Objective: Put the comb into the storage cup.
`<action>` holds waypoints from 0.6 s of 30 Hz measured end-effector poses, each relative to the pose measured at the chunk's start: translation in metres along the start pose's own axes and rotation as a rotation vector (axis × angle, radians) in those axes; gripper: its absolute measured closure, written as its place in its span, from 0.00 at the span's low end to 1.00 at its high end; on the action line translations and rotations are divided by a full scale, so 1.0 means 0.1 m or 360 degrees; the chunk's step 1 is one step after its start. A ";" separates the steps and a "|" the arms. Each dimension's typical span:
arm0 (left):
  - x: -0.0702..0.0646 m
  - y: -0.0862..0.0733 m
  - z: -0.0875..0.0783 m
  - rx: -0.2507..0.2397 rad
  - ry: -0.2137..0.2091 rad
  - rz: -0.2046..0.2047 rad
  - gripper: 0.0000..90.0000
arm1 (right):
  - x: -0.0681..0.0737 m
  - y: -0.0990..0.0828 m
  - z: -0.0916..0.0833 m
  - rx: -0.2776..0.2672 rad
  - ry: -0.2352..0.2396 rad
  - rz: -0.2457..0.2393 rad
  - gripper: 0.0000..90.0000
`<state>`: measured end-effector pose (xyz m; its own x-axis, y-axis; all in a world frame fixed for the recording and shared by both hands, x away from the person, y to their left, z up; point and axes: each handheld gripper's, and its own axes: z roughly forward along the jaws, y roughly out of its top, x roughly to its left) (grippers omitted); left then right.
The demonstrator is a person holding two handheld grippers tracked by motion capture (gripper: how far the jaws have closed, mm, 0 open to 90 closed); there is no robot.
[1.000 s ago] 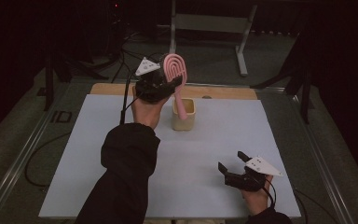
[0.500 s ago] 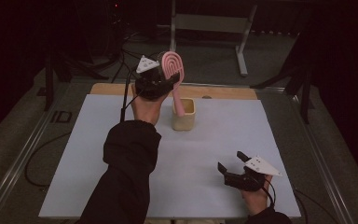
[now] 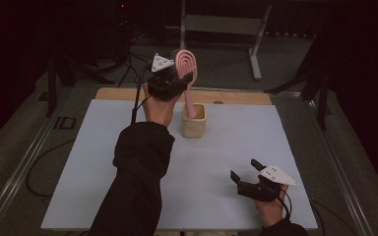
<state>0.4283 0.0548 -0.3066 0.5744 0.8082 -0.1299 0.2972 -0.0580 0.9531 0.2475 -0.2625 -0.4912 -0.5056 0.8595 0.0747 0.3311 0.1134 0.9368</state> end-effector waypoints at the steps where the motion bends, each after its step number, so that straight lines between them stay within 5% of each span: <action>1: 0.00 0.00 0.01 0.0000 0.0001 -0.0002 0.72 | -0.01 0.00 0.00 -0.0007 -0.0001 -0.0001 0.12; 18: -0.05 -0.08 0.19 -0.0024 0.0011 -0.0023 0.72 | -0.01 0.01 -0.01 -0.0022 -0.0002 0.0010 0.12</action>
<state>0.4372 0.0396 -0.3191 0.5649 0.8129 -0.1420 0.2939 -0.0374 0.9551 0.2479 -0.2641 -0.4906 -0.5026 0.8608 0.0803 0.3230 0.1009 0.9410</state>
